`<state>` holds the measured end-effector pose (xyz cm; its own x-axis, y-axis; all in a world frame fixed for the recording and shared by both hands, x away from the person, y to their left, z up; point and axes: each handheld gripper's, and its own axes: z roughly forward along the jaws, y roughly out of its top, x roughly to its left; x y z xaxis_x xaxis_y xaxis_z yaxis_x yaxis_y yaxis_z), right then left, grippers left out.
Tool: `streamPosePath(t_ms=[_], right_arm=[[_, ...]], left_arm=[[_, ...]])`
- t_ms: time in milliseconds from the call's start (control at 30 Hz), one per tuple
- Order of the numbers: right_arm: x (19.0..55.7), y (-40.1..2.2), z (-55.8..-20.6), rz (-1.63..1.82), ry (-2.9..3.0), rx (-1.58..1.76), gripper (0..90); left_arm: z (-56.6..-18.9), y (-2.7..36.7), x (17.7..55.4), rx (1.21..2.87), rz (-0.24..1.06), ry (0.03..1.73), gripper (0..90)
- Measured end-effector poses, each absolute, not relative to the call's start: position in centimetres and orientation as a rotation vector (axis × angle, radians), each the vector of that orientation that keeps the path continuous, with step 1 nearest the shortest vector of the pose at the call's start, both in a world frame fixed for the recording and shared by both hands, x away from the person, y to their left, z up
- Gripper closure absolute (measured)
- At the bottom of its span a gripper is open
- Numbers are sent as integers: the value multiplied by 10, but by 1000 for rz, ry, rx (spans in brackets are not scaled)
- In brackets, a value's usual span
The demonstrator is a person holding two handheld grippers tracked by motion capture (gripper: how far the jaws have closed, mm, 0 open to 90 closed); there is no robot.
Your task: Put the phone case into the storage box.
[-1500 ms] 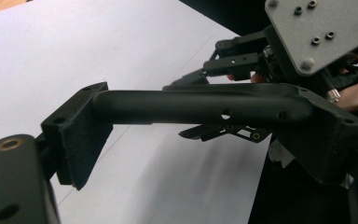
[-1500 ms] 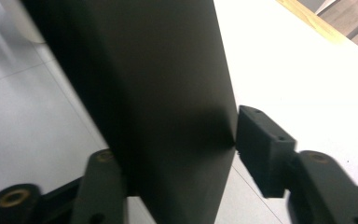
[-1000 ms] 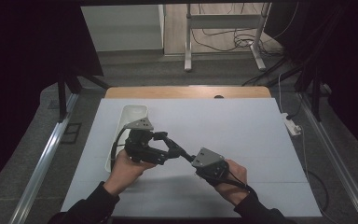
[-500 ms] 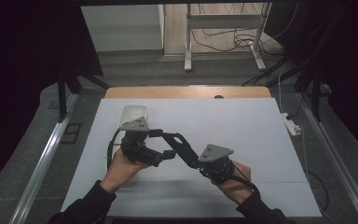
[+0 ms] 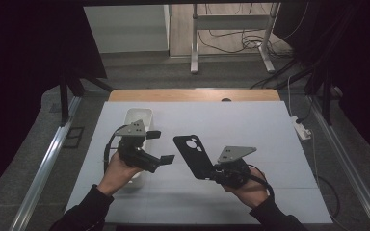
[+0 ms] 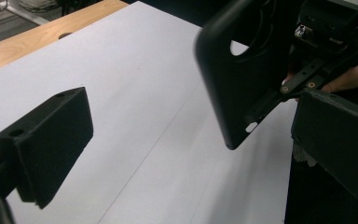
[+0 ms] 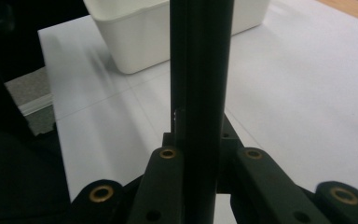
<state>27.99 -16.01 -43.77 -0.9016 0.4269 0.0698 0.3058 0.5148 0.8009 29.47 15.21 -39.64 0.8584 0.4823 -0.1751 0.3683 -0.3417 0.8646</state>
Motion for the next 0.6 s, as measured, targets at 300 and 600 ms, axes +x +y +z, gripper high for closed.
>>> streamPosePath(t_ms=[300,600], right_arm=[[277,-160,-441,1398,2678,590,846],[276,-158,-442,1445,2693,575,847]], left_arm=[[-396,156,295,1962,129,601,0],[-396,154,294,1949,72,592,0]])
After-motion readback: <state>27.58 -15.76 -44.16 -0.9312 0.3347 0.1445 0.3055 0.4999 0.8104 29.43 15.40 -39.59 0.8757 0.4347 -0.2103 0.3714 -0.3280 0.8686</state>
